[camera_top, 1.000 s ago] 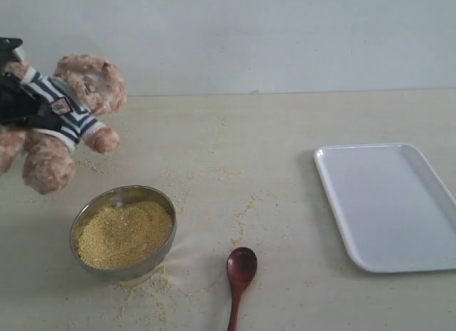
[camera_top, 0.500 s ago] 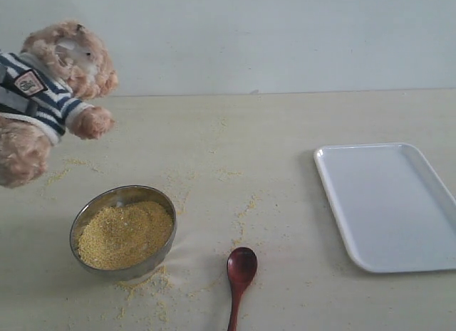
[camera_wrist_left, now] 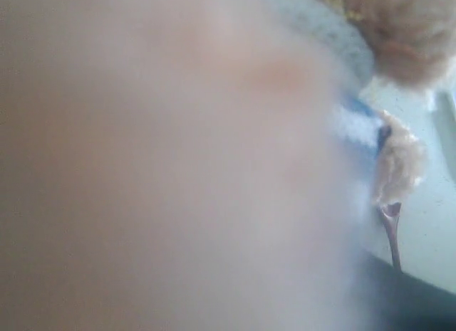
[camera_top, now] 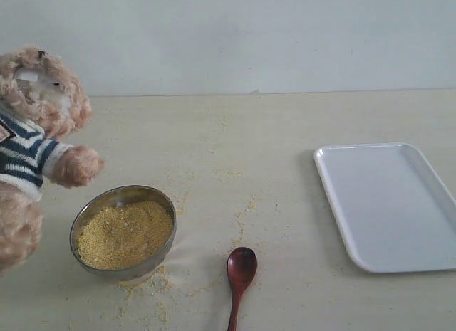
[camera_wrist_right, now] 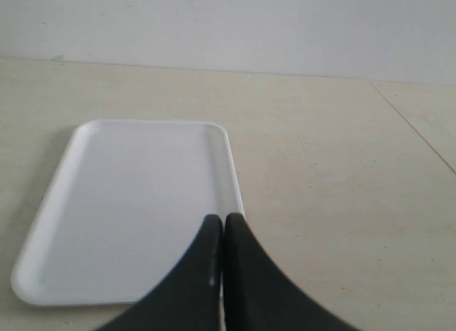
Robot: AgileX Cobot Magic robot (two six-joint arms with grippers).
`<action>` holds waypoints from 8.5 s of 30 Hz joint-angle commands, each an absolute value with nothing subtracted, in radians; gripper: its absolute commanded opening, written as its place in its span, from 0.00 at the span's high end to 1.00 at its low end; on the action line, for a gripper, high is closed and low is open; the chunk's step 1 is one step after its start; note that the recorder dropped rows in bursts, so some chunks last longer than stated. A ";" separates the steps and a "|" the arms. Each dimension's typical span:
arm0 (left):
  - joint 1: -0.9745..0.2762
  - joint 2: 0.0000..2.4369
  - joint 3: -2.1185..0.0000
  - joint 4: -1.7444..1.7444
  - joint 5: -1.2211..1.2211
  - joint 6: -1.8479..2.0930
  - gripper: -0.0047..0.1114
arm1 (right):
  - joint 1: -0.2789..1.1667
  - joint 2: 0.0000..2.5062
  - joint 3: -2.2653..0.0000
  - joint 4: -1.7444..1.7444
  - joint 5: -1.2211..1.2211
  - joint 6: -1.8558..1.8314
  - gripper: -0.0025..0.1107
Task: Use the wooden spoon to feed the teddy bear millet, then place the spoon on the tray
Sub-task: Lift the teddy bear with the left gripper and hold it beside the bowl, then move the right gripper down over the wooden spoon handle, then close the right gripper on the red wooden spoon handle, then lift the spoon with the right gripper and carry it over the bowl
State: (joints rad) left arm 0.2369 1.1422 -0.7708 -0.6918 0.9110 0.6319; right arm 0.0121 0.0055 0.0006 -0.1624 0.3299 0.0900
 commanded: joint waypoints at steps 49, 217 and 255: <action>0.238 1.066 -0.424 -0.887 0.323 0.729 0.92 | 0.009 0.000 0.000 0.144 -0.079 0.393 0.98; 0.235 1.175 -0.528 -1.010 0.331 0.936 0.92 | 1.187 1.668 -0.721 -1.064 0.466 1.678 0.98; 0.235 1.175 -0.512 -1.010 0.315 0.935 0.92 | 0.867 1.547 -1.330 -0.215 0.917 -0.330 0.98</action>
State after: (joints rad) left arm 0.2369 1.1704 -0.5160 -0.9938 0.3206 0.9326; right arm 0.8746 1.5537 -1.3218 -0.2254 0.9554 -0.2948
